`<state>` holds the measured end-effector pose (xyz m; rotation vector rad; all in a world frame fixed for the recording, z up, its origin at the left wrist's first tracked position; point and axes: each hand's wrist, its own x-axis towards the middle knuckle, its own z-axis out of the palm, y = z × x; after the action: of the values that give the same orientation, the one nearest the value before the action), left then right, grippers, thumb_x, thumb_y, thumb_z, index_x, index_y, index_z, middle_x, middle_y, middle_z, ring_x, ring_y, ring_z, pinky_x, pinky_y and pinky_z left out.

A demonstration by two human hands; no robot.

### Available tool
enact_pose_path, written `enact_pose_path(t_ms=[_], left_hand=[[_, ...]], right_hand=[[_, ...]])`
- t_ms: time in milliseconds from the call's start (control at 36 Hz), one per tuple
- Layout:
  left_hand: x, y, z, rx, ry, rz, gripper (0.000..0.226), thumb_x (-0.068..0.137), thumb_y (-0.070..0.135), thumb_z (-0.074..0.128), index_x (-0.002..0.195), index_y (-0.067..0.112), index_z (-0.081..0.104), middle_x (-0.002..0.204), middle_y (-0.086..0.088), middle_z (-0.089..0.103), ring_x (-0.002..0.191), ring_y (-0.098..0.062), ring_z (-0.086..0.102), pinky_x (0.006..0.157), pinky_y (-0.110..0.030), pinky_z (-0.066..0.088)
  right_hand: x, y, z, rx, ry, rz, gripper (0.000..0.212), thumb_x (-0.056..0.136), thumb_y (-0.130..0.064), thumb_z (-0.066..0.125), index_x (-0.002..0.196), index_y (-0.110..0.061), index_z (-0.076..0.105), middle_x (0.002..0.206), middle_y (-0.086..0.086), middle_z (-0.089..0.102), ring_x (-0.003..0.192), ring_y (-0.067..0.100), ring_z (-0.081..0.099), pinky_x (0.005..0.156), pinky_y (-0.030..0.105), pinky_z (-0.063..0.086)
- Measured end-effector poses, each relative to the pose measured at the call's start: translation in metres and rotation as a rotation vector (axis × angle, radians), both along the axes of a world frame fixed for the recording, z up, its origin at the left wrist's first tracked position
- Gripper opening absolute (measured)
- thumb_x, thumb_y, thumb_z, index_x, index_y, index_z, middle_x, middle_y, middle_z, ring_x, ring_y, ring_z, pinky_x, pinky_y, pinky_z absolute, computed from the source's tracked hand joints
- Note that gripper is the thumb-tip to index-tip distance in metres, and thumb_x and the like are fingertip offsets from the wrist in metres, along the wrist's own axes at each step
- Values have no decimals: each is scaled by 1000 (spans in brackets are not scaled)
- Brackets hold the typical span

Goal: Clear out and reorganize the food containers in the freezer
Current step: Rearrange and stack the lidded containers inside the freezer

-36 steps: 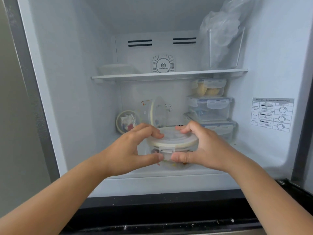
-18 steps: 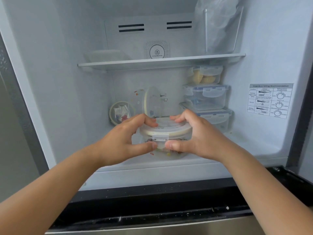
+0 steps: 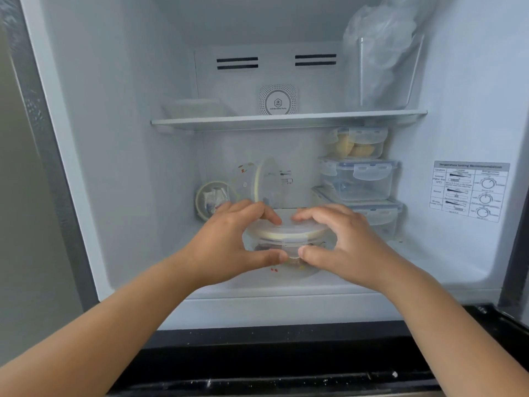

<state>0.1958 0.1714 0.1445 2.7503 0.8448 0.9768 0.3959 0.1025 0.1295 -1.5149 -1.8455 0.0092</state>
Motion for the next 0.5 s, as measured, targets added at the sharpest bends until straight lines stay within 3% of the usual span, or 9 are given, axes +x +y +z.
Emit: enact_pose_path(t_ms=[56,139,278,389,500], left_hand=[[0,-3,5,7,53,17,57,60,62,71,109,40,54,110,20,53,107,-7,42,93,-25,33],[-2,-7,11,51,131,36,70,58,68,69,118,38,52,113,24,51,104,0,40,91,-19,31],[-8,-16,22,41,177,-45,51,71,56,69,118,37,58,112,23,54,108,4,44,98,-20,33],[-14,-19,24,-171,152,-190,42,76,29,61,116,42,60,123,24,50,120,11,40,105,-15,26],[-18,-14,20,-254,149,-254,58,81,4,60,116,51,57,134,23,43,123,23,26,94,8,13]], right_hand=[[-2,-3,0,9,48,50,38,63,-47,53,100,-57,53,111,-42,43,116,-12,33,99,29,29],[0,-6,1,-13,150,97,44,58,-44,48,100,-55,57,118,-28,49,120,3,42,100,32,35],[16,-9,7,-126,274,239,38,62,-23,54,96,-40,64,121,-28,59,122,-6,45,106,39,36],[19,-11,12,-132,310,261,26,64,-44,59,86,-31,62,117,-25,62,119,-6,49,102,38,35],[10,-12,14,-61,181,98,45,55,-70,62,80,-34,54,110,-32,62,113,-8,51,98,33,37]])
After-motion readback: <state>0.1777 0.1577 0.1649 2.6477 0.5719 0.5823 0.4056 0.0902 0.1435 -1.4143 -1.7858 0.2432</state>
